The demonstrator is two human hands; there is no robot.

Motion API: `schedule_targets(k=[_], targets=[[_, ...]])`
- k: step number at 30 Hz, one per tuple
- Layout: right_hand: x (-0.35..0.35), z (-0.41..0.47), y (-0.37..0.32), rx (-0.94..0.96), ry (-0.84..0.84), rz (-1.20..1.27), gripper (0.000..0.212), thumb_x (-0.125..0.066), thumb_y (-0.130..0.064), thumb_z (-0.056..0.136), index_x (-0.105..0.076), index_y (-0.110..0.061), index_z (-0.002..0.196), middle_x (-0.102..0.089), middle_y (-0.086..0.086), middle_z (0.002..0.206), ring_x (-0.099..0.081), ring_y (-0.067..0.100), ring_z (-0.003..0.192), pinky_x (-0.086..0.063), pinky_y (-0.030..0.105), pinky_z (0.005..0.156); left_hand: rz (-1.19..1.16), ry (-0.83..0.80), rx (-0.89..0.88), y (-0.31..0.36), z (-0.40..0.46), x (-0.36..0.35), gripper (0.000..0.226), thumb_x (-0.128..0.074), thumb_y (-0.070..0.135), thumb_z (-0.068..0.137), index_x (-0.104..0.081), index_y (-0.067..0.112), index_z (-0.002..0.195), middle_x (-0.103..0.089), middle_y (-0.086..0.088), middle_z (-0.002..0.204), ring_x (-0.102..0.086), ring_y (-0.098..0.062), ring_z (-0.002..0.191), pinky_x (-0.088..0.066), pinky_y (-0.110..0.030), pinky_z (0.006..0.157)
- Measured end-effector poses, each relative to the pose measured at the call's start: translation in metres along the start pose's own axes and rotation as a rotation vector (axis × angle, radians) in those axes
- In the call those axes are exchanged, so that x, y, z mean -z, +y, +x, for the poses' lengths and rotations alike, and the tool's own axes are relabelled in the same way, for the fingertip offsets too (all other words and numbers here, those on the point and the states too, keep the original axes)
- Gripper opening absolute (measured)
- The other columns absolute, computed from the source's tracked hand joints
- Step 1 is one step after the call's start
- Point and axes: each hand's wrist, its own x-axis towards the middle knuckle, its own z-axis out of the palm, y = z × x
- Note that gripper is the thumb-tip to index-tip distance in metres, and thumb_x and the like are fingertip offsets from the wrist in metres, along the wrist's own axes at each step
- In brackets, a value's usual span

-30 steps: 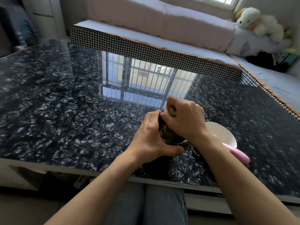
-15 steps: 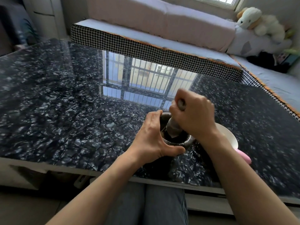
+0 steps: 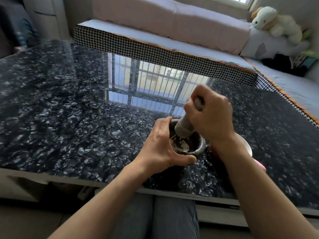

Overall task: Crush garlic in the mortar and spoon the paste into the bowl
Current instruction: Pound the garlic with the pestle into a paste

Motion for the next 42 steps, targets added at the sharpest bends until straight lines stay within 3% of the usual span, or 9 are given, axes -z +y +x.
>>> schedule_targets(k=[4,10,15,18,21,27,33,38,42], targets=[[-0.015,-0.015,0.003,-0.001,-0.254,-0.114,0.018,-0.059,-0.023,0.078,-0.044,-0.02,0.067,-0.047,-0.004,0.059,-0.043,0.022,0.056,-0.03,0.029,0.056,-0.004,0.013,-0.014,0.001,-0.001,0.0,0.109,-0.086,0.039,0.051,-0.027,0.011,0.138,-0.037,0.0,0.128,-0.039,-0.011,0.118,-0.036,-0.026,0.102],[0.008,0.005,0.006,0.012,-0.025,0.004,0.013,-0.06,-0.016,0.077,-0.051,-0.018,0.068,-0.048,-0.003,0.056,-0.044,0.016,0.05,-0.03,0.021,0.053,0.035,0.062,-0.022,0.001,-0.002,-0.005,0.117,-0.084,0.045,0.049,-0.023,0.005,0.141,-0.035,-0.005,0.136,-0.036,-0.014,0.125,-0.03,-0.023,0.106],[-0.012,-0.019,-0.002,0.166,-0.235,-0.106,0.017,-0.052,-0.027,0.071,-0.036,-0.025,0.066,-0.041,-0.01,0.053,-0.039,0.02,0.047,-0.023,0.024,0.046,0.052,0.128,-0.034,0.003,-0.01,-0.01,0.117,-0.085,0.045,0.048,-0.025,0.005,0.14,-0.032,-0.005,0.14,-0.031,-0.016,0.131,-0.031,-0.032,0.108],[0.0,-0.011,0.0,0.097,-0.117,-0.058,0.012,-0.052,-0.025,0.072,-0.044,-0.021,0.066,-0.036,-0.011,0.05,-0.037,0.015,0.045,-0.024,0.024,0.049,0.093,0.162,-0.063,0.001,-0.02,-0.012,0.119,-0.077,0.056,0.047,-0.025,0.003,0.14,-0.031,-0.007,0.141,-0.029,-0.015,0.132,-0.026,-0.026,0.109],[0.012,-0.008,-0.003,0.031,0.009,0.061,0.01,-0.056,-0.02,0.073,-0.049,-0.018,0.066,-0.045,-0.004,0.053,-0.043,0.019,0.049,-0.033,0.026,0.052,0.109,0.175,-0.087,0.0,-0.027,-0.013,0.12,-0.075,0.058,0.046,-0.024,0.004,0.14,-0.031,-0.007,0.142,-0.026,-0.012,0.131,-0.021,-0.016,0.106],[-0.006,-0.039,-0.015,0.109,-0.134,-0.026,0.014,-0.055,-0.023,0.072,-0.046,-0.017,0.064,-0.04,-0.01,0.053,-0.037,0.017,0.046,-0.026,0.021,0.045,0.087,0.182,-0.096,-0.002,-0.029,-0.013,0.119,-0.068,0.062,0.046,-0.022,0.004,0.14,-0.029,-0.005,0.143,-0.026,-0.012,0.132,-0.024,-0.019,0.108],[0.019,-0.011,-0.008,0.025,0.062,0.073,0.009,-0.056,-0.02,0.074,-0.05,-0.017,0.067,-0.045,-0.005,0.054,-0.043,0.016,0.048,-0.035,0.025,0.051,0.115,0.182,-0.111,-0.001,-0.027,-0.012,0.119,-0.074,0.057,0.044,-0.026,0.002,0.139,-0.032,-0.006,0.138,-0.024,-0.004,0.125,-0.016,-0.006,0.105],[-0.006,-0.037,-0.012,0.104,-0.143,-0.047,0.011,-0.053,-0.023,0.071,-0.046,-0.018,0.065,-0.041,-0.01,0.055,-0.038,0.018,0.047,-0.024,0.022,0.045,0.111,0.18,-0.134,-0.003,-0.028,-0.013,0.119,-0.071,0.06,0.047,-0.022,0.003,0.14,-0.027,0.002,0.137,-0.022,-0.005,0.128,-0.015,-0.006,0.105],[0.011,-0.018,-0.007,0.056,0.012,-0.027,0.012,-0.057,-0.02,0.073,-0.048,-0.016,0.066,-0.041,-0.009,0.054,-0.04,0.017,0.047,-0.027,0.02,0.047,0.123,0.181,-0.137,-0.003,-0.027,-0.013,0.119,-0.078,0.053,0.046,-0.024,0.003,0.14,-0.03,-0.006,0.14,-0.022,-0.003,0.127,-0.014,-0.004,0.104]])
